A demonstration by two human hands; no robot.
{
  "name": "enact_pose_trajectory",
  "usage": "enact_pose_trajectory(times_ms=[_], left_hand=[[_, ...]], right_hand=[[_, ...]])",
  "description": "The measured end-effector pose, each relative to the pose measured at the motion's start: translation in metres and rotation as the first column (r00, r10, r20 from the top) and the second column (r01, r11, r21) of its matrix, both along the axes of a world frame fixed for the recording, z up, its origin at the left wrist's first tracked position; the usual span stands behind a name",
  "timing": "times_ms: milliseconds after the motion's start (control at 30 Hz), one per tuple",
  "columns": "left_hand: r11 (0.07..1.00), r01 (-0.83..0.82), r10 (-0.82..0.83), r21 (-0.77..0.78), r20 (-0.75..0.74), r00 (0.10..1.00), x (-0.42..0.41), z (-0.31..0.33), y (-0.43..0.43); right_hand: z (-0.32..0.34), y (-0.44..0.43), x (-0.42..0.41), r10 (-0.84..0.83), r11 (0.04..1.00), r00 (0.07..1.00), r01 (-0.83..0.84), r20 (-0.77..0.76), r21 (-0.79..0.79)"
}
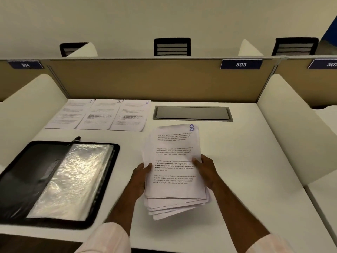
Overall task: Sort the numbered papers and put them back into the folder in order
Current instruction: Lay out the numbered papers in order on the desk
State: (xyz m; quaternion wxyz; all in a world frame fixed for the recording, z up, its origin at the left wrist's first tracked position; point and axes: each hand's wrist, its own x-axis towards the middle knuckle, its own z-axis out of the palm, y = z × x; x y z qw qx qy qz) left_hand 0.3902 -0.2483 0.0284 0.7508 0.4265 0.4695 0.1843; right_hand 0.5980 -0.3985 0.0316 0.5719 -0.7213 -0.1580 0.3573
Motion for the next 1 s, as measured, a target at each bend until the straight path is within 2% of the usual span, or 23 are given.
enact_pose_trajectory(times_ms=[100,367,533,767,867,1000], left_hand=[[0.999,-0.045,0.044,0.008,0.063,0.997,-0.019,0.014,0.021],[0.986,0.047,-0.049,0.161,0.009,0.999,-0.084,-0.003,0.105],[0.952,0.091,-0.085,0.292,-0.033,0.996,-0.1,-0.011,0.134],[0.922,0.131,-0.143,0.365,0.007,0.99,-0.123,0.013,0.159],[0.92,0.113,-0.118,0.374,-0.009,0.993,-0.144,0.025,0.177],[0.927,0.096,-0.091,0.363,-0.031,0.995,-0.173,0.031,0.199]], right_hand=[[0.002,0.033,-0.015,-0.05,0.999,0.998,0.05,0.027,0.002],[-0.001,0.1,-0.073,-0.106,0.994,0.994,0.106,0.009,-0.017],[-0.005,0.111,-0.09,-0.125,0.987,0.988,0.133,0.086,-0.086],[-0.015,0.107,-0.074,-0.232,0.967,0.97,0.238,0.069,-0.097],[-0.032,0.097,-0.057,-0.274,0.94,0.954,0.292,0.117,-0.178],[-0.053,0.09,-0.046,-0.25,0.898,0.947,0.304,0.2,-0.319]])
